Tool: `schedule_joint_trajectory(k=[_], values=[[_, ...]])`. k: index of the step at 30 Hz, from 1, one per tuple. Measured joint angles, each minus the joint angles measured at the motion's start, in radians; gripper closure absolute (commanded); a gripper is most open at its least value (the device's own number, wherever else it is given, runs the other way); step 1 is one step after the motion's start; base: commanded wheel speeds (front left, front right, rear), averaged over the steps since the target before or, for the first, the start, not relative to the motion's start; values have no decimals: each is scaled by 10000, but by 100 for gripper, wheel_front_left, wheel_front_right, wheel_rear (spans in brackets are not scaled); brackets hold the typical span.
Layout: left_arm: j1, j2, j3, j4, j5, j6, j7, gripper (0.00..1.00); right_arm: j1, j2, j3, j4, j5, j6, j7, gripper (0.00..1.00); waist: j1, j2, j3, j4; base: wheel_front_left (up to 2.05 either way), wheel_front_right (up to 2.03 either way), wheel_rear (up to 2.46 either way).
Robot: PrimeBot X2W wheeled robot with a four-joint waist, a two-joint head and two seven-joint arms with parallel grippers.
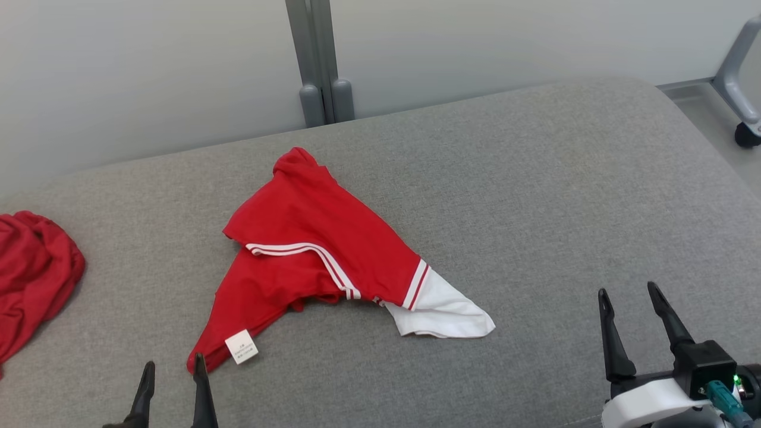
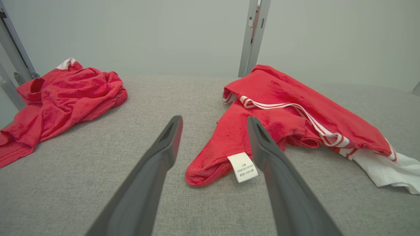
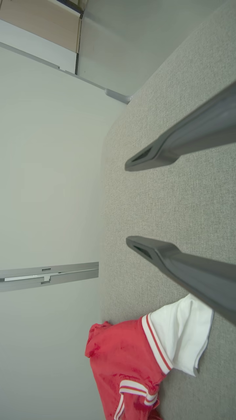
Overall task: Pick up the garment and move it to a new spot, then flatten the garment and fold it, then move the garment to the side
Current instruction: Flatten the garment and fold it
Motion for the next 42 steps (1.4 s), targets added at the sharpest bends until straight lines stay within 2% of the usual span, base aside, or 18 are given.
schedule_joint_trajectory(k=[9, 13, 42], values=[[955, -378, 918, -136, 761, -784, 2, 0, 310, -2, -127, 420, 132, 0, 0, 0, 0, 0, -328, 262, 0, 0, 0], [972, -397, 1043, -140, 882, -922, 2, 0, 329, 0, -130, 447, 182, 0, 0, 0, 0, 0, -330, 277, 0, 0, 0], [895, -412, 880, -86, 660, -1108, 2, 0, -154, -2, 742, 589, 449, 0, 0, 0, 0, 0, -290, 462, 0, 0, 0]])
